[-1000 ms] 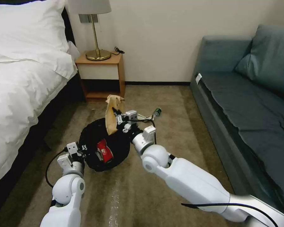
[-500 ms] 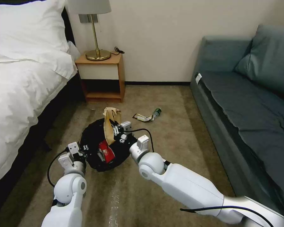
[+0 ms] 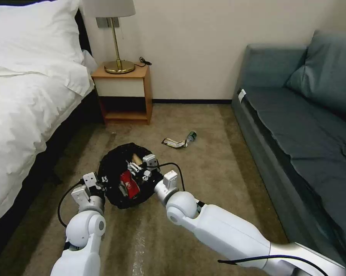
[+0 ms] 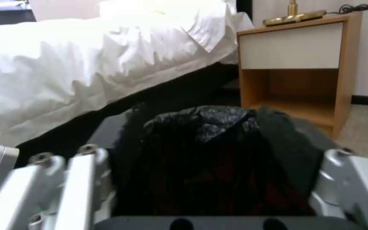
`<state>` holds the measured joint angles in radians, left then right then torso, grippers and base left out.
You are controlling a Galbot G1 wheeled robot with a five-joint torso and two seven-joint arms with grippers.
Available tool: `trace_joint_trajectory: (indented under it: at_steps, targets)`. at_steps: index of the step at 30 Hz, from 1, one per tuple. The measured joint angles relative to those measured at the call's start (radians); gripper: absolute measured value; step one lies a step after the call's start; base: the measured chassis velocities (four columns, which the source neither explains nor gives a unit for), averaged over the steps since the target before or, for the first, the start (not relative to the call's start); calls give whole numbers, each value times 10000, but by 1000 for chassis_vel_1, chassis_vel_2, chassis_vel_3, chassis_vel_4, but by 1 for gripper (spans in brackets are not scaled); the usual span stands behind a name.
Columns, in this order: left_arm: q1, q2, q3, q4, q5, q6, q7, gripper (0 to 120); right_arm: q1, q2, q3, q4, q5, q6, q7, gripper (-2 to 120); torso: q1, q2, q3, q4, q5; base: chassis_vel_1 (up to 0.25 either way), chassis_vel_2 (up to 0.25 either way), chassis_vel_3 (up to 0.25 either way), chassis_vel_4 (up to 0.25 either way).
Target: Pick up the trash bin, then pick up the garbage on the floor and place it into the trash bin.
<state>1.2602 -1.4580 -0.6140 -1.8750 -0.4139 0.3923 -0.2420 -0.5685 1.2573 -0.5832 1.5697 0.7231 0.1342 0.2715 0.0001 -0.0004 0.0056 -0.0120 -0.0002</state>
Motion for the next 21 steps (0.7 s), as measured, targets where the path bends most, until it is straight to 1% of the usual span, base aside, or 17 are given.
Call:
trace_joint_trajectory:
  at_steps: [2, 3, 5, 6, 7, 8, 9, 12, 15, 18, 19, 21]
  targets:
    - [-8, -1, 6, 0, 13, 3, -4, 3, 26, -16, 17, 27, -5, 0, 4, 82, 0, 0, 0, 0, 0, 0, 0, 0, 0]
    - [-8, -1, 6, 0, 13, 3, -4, 3, 26, -16, 17, 27, -5, 0, 4, 82, 0, 0, 0, 0, 0, 0, 0, 0, 0]
    - [-8, 24, -1, 0, 23, 6, -8, 3, 50, -38, 202, 76, -78, 0, 35, 92, 0, 0, 0, 0, 0, 0, 0, 0, 0]
    - [-8, 24, -1, 0, 23, 6, -8, 3, 50, -38, 202, 76, -78, 0, 35, 92, 0, 0, 0, 0, 0, 0, 0, 0, 0]
    - [-8, 48, -17, 2, 23, 6, -8, 3, 51, -60, 375, 85, -186, 8, 49, 96, 0, 0, 0, 0, 0, 0, 0, 0, 0]
    - [-15, 73, -28, 12, 24, 11, -8, 3, 51, -98, 587, 85, -302, 29, 58, 98, 0, 0, 0, 1, 0, 0, 0, 0, 0]
    - [-15, 73, -28, 12, 24, 11, -8, 3, 51, -98, 587, 85, -302, 29, 58, 98, 0, 0, 0, 1, 0, 0, 0, 0, 0]
    - [-174, 247, -48, 160, -32, 45, -7, 3, -64, -348, 1655, 116, -469, 67, 184, 100, 0, 0, 1, 1, 1, 0, 0, 0, 0]
    - [-249, 284, -65, 232, -52, 44, -6, 3, -173, -439, 2050, 146, -500, 66, 237, 100, 0, 0, 0, 0, 1, 0, 0, 0, 0]
    - [-362, 411, -33, 500, -56, -100, 81, 3, -828, -899, 3480, 305, -636, -401, 475, 100, 0, 0, 0, 2, 0, 0, 0, 0, 0]
    - [-362, 411, -33, 500, -56, -100, 81, 3, -828, -899, 3480, 305, -636, -401, 475, 100, 0, 0, 0, 2, 0, 0, 0, 0, 0]
    - [-402, 537, -2, 620, -66, -226, 187, 3, -1562, -1301, 4573, 292, -928, -562, 576, 100, 0, 0, 1, 1, 3, 0, 0, 0, 0]
